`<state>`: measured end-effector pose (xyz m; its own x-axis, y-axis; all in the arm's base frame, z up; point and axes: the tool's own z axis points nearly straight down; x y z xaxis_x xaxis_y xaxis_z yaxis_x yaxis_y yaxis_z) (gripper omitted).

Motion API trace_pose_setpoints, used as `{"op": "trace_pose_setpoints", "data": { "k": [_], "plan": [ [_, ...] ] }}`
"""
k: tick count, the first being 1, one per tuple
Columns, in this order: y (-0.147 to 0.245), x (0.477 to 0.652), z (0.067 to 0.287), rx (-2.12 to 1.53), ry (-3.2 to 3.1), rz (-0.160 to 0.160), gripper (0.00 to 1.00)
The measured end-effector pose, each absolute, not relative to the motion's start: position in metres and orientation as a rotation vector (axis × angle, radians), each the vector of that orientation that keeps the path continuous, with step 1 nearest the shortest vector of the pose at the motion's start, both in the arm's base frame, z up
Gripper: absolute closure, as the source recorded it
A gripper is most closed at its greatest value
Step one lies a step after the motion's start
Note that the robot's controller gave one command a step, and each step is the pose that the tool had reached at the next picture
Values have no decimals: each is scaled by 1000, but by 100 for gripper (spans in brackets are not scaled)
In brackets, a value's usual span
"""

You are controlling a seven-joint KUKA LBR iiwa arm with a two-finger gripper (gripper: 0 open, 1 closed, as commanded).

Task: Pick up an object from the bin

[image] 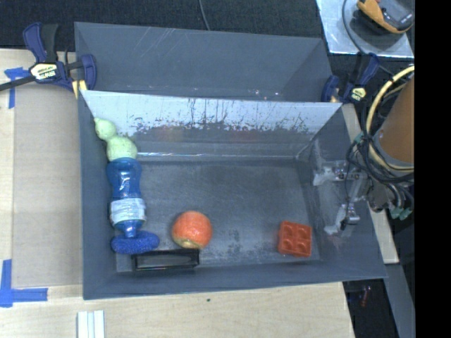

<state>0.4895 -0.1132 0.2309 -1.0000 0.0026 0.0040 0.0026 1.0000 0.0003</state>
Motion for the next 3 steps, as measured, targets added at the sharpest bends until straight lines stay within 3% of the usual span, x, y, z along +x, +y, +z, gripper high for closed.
{"op": "trace_pose_setpoints", "data": {
  "k": [1,2,3],
  "plan": [
    [-113,491,234,0,-3145,2,0],
    [-113,498,200,401,-3125,6,0],
    [-125,497,158,474,-3111,3,0]
  ]
}}
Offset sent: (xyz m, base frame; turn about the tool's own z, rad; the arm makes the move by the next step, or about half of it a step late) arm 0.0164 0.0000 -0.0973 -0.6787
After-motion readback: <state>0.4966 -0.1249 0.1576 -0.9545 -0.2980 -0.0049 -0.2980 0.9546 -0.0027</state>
